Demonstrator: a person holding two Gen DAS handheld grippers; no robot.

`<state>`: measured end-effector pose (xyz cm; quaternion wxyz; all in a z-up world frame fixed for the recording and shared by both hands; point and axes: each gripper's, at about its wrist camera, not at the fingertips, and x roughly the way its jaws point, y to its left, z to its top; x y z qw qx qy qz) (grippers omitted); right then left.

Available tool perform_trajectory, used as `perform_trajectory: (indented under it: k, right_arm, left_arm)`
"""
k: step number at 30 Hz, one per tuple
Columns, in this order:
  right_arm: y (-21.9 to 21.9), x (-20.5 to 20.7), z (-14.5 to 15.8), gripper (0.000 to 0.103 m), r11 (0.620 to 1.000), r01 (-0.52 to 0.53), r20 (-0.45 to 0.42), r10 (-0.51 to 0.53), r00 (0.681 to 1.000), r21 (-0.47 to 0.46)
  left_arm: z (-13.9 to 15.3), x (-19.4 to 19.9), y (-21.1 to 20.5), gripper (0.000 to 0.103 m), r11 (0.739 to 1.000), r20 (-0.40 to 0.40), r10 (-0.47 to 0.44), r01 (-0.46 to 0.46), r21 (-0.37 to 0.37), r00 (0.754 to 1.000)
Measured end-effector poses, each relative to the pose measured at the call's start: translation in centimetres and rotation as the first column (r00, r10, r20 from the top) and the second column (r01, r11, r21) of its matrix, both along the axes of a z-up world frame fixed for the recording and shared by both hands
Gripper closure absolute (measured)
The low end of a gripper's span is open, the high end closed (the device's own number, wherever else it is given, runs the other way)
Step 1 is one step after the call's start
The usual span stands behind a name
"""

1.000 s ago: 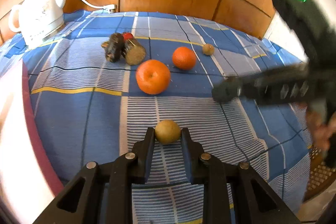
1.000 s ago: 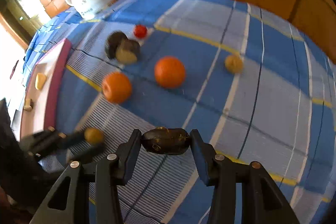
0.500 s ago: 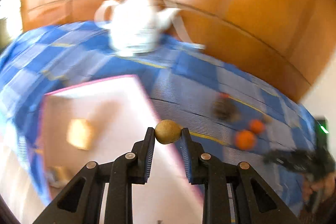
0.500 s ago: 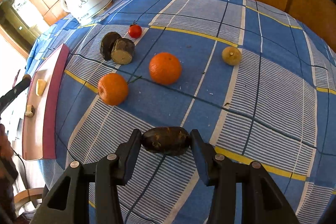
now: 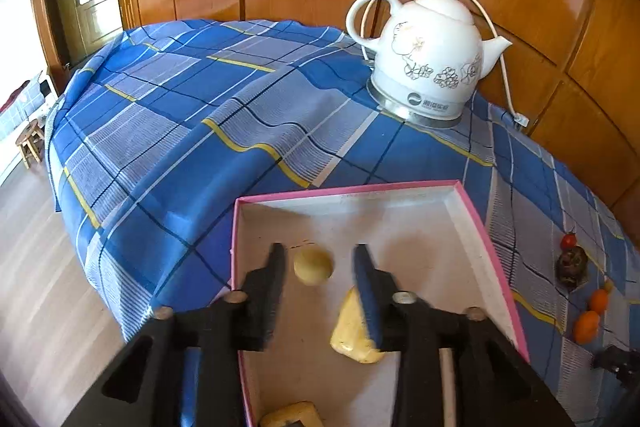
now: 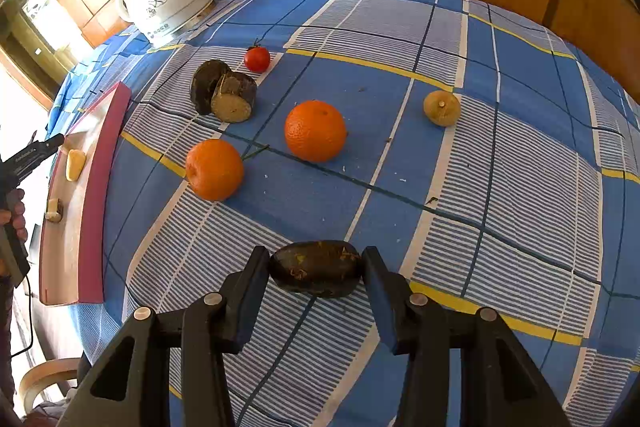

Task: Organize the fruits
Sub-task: 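Lower the small round fruit into the tray and open the left gripper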

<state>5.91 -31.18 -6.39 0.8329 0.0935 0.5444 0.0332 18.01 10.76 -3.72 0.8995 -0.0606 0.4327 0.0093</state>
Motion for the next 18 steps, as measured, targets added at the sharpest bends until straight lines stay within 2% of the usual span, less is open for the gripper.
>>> perform_trajectory:
  k: [7, 18]
  right_arm:
    - [-0.1, 0.0, 0.0, 0.055, 1.0, 0.003, 0.001, -0.003, 1.0, 0.003]
    - [0.2, 0.0, 0.0, 0.055, 1.0, -0.001, 0.017, 0.001, 1.0, -0.017]
  left_arm:
    - [1.0, -3.7, -0.8, 0.059, 0.999, 0.023, 0.037, -0.037, 0.0, 0.999]
    - [2.3, -9.2, -5.0, 0.057, 1.0, 0.066, -0.03, 0.03, -0.004, 0.997]
